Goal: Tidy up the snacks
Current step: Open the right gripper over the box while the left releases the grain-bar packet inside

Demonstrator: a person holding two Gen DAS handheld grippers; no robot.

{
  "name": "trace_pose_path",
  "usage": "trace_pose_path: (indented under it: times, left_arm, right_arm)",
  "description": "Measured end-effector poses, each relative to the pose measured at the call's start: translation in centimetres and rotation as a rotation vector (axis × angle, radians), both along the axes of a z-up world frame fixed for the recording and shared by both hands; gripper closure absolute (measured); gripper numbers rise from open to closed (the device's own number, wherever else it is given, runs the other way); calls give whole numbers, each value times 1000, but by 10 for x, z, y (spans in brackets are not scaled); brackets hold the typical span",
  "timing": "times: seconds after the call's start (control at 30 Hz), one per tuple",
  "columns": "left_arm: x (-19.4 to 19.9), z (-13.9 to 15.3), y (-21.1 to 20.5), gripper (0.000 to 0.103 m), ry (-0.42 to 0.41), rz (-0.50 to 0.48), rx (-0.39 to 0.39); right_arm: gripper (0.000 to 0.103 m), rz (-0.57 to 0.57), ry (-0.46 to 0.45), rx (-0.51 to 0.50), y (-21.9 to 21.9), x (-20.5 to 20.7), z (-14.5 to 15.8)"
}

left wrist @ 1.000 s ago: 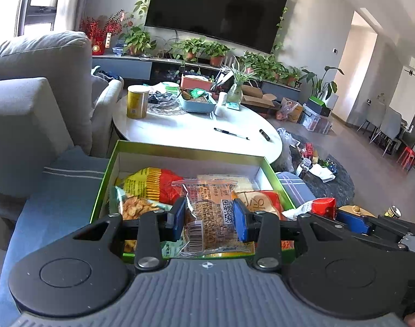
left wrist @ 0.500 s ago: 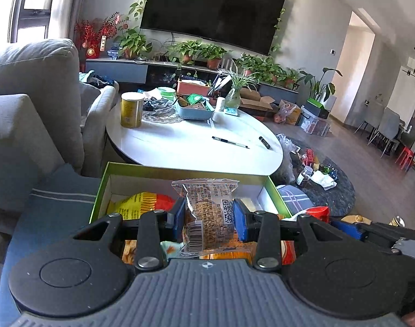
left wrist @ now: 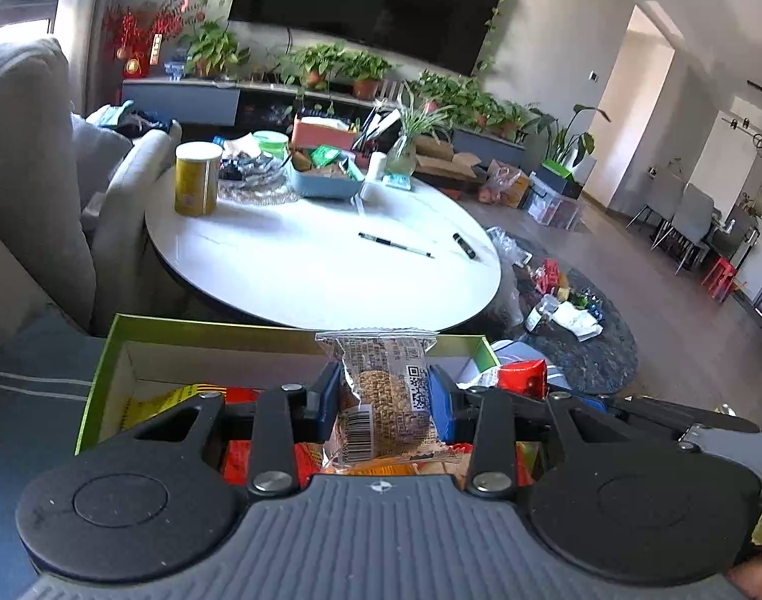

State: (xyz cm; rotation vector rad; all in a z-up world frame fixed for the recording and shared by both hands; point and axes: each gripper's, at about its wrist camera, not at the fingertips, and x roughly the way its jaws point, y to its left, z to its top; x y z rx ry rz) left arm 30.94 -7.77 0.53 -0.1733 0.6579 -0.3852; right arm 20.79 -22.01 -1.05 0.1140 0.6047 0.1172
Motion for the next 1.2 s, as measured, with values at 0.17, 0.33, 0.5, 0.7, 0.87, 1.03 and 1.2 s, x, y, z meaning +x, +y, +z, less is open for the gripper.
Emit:
trace_pose_path:
  times: [0.17,0.33,0.5,0.7,0.87,1.03,1.2]
  left_arm:
    - [20,-15,-8,69,41,-13,15]
    - [39,-26,-8,69,74,-26,2]
    - [48,-40,-10,68,114,-42,-14]
    - [54,-50,-16,68,145,-73,-20]
    - [56,-48,-14,62,162,-75,-8]
    - [43,-30,-16,49,53,-75,75]
    - [31,-15,-10,44,-3,-82,84]
  right_arm:
    - [0,-10,36,13,-3,15,-11]
    - [0,-16,63,23,-5,26,-19]
    - [0,-17,101,27,-5,35,-29]
    - [0,-1,105,-23,5,31,-33]
    - [0,1,129,-50,7,35,-32]
    - [0,1,107,-92,13,30,-27]
    - [0,-15,50,-157,16,22,-16]
